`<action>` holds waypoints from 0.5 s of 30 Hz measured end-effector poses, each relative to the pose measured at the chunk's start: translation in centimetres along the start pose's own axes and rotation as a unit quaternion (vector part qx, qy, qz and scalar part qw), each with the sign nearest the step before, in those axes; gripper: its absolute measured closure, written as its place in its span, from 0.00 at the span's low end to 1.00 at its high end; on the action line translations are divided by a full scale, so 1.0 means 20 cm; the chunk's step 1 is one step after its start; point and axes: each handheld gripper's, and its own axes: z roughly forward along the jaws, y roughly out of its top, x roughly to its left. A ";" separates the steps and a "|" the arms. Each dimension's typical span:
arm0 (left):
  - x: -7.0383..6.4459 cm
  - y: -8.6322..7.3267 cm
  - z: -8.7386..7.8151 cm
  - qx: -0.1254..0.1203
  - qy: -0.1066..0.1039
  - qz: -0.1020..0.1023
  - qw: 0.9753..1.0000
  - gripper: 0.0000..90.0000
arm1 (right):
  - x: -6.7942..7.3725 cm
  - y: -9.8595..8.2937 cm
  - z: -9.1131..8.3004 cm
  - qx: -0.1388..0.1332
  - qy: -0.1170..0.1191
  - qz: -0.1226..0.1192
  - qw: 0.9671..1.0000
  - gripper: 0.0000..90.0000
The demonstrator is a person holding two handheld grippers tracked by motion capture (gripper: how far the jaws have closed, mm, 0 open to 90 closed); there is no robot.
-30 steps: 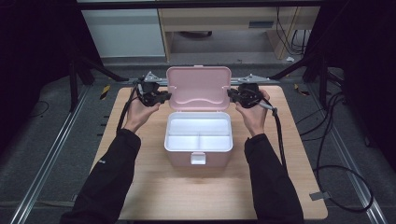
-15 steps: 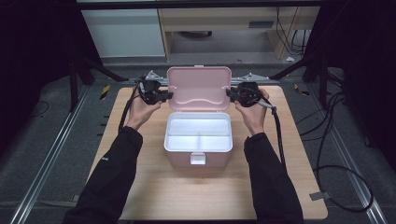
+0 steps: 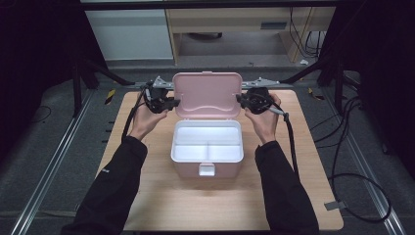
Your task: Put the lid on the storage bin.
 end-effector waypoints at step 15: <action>-0.01 -0.03 -0.02 -0.028 0.005 -0.003 1.000 0.90 | 0.00 -0.03 -0.03 -0.031 0.003 -0.005 0.999 0.93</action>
